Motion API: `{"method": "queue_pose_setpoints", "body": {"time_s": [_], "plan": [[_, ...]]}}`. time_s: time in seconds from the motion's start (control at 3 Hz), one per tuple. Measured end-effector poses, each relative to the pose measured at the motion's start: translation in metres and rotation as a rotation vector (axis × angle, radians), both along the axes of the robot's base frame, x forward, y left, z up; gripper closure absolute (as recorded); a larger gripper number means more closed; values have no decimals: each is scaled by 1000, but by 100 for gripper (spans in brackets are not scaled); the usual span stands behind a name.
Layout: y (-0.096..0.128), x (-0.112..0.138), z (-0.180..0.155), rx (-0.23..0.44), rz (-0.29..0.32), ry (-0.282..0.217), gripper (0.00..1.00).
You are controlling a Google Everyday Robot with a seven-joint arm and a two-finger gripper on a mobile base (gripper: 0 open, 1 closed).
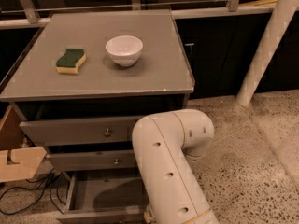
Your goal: Close bottom drawer
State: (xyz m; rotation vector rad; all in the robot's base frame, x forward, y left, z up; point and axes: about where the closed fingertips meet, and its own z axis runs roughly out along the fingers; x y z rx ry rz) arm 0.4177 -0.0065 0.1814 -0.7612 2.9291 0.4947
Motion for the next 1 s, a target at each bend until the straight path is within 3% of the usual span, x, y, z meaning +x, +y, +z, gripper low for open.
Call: {"method": "queue_pose_setpoints", "body": {"time_s": [0.33, 1.0], "plan": [[10, 18, -3, 7, -9, -22, 100], [12, 19, -3, 9, -10, -26, 59]]}}
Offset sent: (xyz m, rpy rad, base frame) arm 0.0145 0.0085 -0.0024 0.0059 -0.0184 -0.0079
